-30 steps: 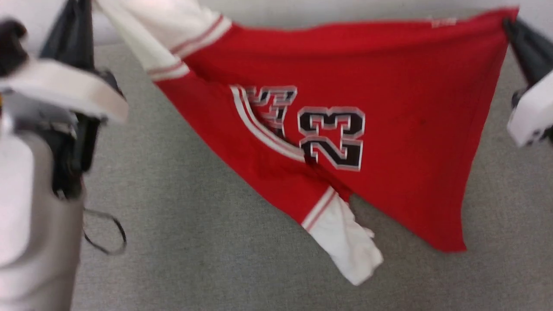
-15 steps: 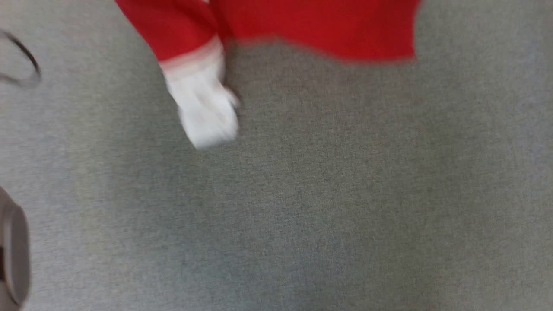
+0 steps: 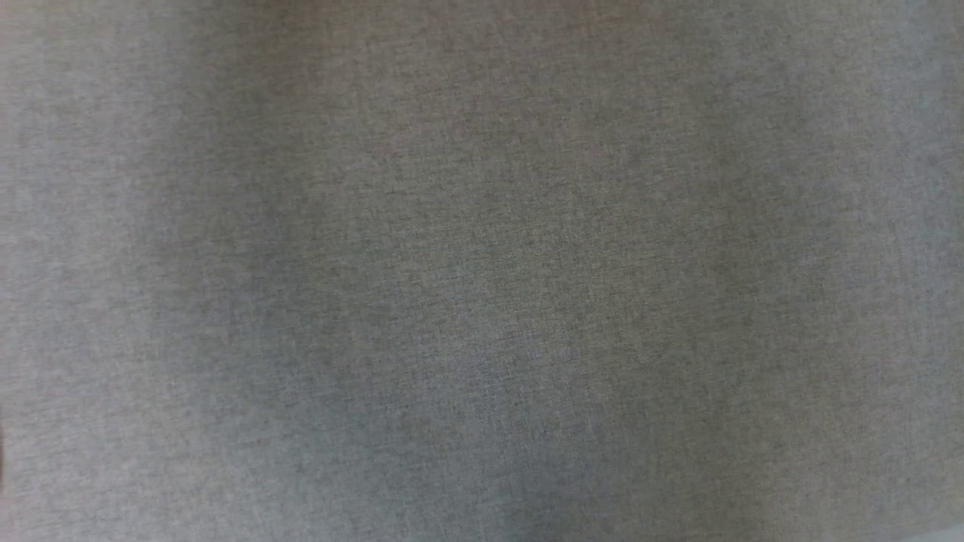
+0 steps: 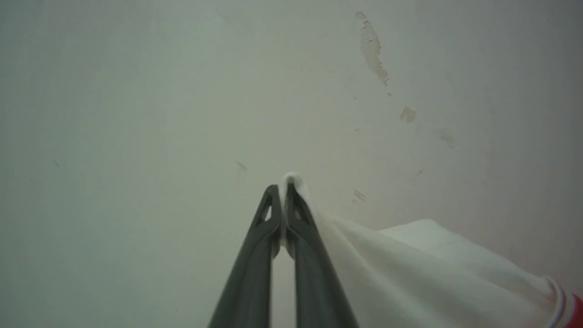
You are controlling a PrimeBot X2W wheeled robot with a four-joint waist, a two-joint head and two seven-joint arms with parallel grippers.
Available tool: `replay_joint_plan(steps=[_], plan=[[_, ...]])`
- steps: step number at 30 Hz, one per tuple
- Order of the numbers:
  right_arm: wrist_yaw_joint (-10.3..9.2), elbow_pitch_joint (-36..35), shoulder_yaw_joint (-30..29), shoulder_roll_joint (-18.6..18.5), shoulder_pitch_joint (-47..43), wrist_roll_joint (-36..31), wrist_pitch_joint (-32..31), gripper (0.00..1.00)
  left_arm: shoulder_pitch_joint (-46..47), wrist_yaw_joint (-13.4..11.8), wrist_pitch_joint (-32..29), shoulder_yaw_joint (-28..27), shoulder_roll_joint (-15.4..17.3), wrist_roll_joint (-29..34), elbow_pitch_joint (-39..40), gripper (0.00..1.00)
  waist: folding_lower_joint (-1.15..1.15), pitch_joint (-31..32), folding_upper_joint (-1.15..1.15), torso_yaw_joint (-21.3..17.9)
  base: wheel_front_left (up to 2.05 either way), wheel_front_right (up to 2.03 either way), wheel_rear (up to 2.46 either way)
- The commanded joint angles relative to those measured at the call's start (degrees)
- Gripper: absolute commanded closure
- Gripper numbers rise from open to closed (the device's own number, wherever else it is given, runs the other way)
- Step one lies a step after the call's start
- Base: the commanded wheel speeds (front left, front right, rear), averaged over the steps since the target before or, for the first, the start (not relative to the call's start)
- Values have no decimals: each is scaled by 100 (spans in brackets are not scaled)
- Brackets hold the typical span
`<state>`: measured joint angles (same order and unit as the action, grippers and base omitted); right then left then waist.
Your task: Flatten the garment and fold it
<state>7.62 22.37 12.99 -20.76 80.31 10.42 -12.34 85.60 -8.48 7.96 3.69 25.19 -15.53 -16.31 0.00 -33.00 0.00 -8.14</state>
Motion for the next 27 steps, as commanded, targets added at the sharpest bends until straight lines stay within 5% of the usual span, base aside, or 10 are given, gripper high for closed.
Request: replay_joint_plan(steps=[1,10,17,27], plan=[[-13,110,69,44,-198,96,53,100,-304,49,-43,67,76,104,-140,100,0,101,0,69,0,0,0],[-13,238,718,86,-1818,1150,73,100,-2292,448,-1077,523,259,-19,-845,100,0,700,0,230,0,0,0],[-13,-220,780,-155,-3512,1845,-214,100,-4453,667,-2630,605,278,-756,-70,100,0,1318,0,449,0,0,0],[-13,-832,46,-85,-5629,1771,-490,100,-7544,170,-3922,466,306,-1543,1854,100,0,2001,0,599,0,0,0]])
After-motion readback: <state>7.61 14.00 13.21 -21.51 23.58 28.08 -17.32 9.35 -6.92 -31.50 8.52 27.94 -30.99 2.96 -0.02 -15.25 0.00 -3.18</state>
